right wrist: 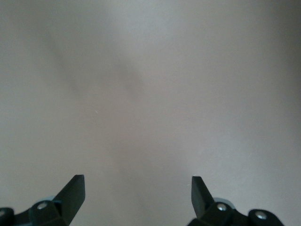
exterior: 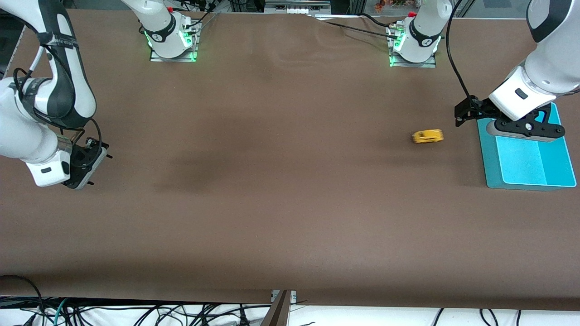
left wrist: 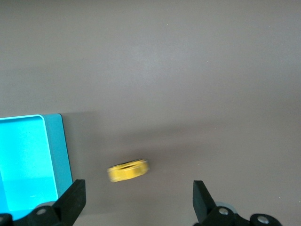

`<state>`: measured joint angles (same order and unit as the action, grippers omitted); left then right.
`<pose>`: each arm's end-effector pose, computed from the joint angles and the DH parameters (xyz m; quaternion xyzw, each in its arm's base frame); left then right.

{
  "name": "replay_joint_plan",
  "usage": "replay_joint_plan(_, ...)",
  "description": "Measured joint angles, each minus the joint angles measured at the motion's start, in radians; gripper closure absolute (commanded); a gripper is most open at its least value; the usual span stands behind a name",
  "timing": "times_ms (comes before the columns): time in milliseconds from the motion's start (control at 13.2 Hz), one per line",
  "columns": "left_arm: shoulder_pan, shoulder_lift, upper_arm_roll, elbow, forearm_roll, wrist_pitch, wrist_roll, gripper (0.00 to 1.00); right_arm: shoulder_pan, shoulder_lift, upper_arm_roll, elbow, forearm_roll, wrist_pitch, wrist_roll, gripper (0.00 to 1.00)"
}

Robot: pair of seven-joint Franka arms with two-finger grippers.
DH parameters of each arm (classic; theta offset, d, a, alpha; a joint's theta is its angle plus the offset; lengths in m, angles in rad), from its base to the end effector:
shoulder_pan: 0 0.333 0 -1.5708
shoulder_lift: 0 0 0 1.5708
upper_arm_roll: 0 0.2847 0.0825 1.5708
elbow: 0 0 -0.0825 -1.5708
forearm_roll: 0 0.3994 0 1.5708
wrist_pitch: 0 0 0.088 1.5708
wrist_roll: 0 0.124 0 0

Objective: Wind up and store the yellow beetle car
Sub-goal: 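Release the car so it rolls toward the turquoise tray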

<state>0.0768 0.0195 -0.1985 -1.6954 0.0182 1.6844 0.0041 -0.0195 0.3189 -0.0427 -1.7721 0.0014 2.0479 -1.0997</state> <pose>0.5753 -0.0676 0.5139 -0.9978 0.0640 0.0146 0.0080 0.6366 -0.0383 0.3230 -0.8679 -0.4962 0.0212 0.0067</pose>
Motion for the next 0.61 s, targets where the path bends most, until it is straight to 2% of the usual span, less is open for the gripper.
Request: replay_joint_plan(607, 0.003, 0.001, 0.002, 0.0, 0.0, -0.026, 0.005, 0.0, 0.001, -0.005, 0.081, 0.259, 0.0, -0.391, 0.694, 0.0)
